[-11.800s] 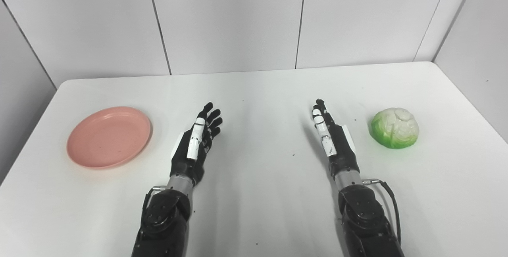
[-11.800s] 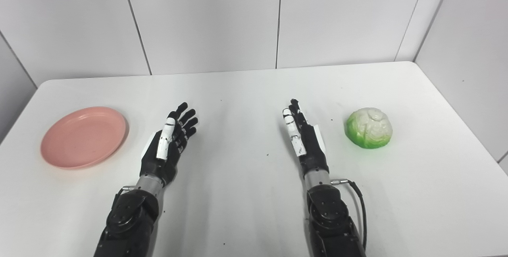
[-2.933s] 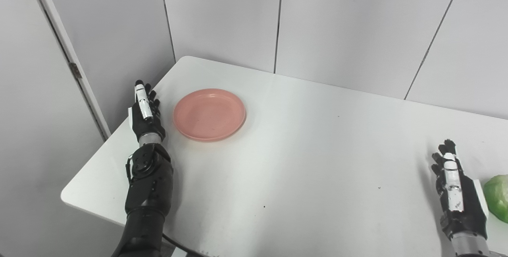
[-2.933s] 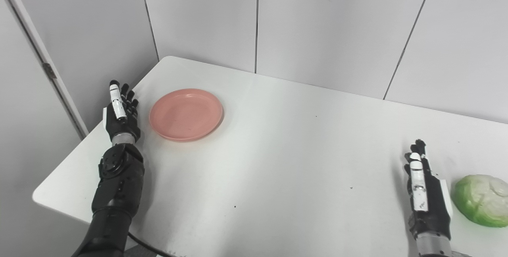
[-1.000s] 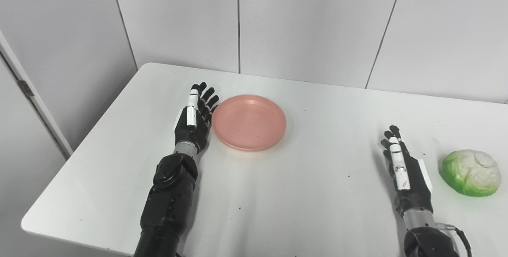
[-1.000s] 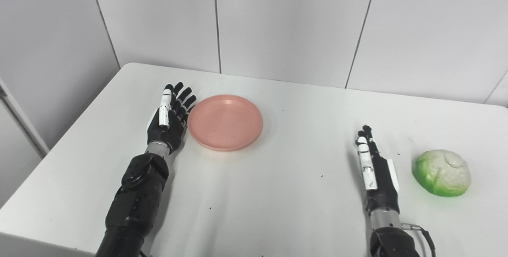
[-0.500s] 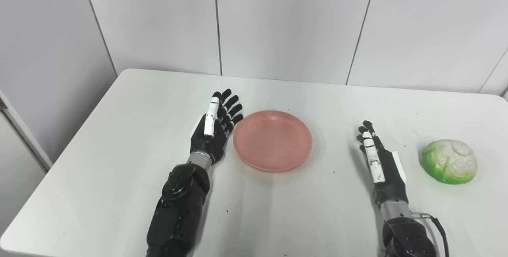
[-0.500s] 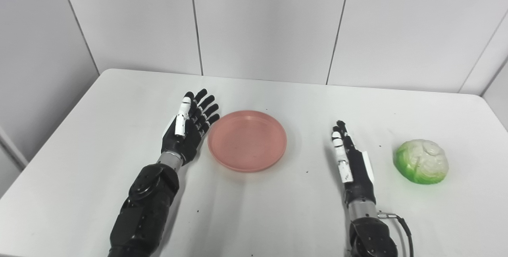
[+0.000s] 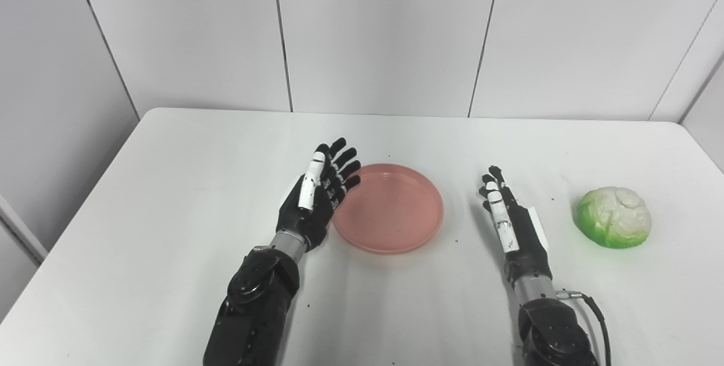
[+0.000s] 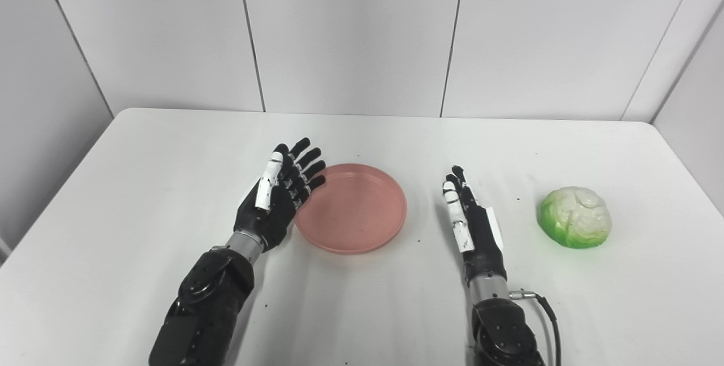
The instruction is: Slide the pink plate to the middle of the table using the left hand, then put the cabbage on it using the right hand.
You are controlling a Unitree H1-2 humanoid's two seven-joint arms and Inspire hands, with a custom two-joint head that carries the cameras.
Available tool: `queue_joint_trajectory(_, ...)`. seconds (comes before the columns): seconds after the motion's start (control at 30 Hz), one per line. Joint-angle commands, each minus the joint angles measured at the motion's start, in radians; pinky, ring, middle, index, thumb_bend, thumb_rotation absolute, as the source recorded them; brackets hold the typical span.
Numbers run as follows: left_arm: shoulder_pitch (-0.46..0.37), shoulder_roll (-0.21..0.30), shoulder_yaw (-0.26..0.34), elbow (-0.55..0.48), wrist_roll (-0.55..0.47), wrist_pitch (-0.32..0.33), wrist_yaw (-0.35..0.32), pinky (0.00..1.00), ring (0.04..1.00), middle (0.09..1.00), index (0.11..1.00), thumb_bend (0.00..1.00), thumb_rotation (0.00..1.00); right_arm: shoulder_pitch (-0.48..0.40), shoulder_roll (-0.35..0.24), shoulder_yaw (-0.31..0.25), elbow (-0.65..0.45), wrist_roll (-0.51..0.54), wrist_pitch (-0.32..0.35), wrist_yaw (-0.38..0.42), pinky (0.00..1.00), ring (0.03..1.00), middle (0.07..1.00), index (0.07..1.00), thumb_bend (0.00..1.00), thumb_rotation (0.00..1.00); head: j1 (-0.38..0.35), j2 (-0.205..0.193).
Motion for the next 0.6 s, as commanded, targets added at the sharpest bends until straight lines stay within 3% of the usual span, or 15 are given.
queue_joint_trajectory(0.0,-0.018,-0.011,-0.011,-0.036,0.005,0.002,-0.017,0.93,0.928,0.935,0.93,0.45,1.0,-0.031,0.016,-0.002,-0.033,0.001,0.014,-0.012,0.93,0.917,0.935,0.953,0.19,1.0,-0.006,0.0)
queue_joint_trajectory(0.37,0.007,0.016,-0.024,-0.07,0.005,0.016,-0.051,0.94,0.928,0.936,0.933,0.45,1.0,-0.041,0.022,0.009,-0.004,-0.01,-0.015,-0.013,0.88,0.915,0.939,0.955,0.17,1.0,-0.032,-0.01)
queue_joint_trajectory(0.57,0.018,0.024,-0.02,-0.127,-0.007,0.03,-0.064,0.94,0.93,0.938,0.935,0.45,1.0,-0.041,0.017,0.017,0.0,-0.016,-0.018,-0.007,0.91,0.924,0.941,0.96,0.19,1.0,-0.05,-0.01)
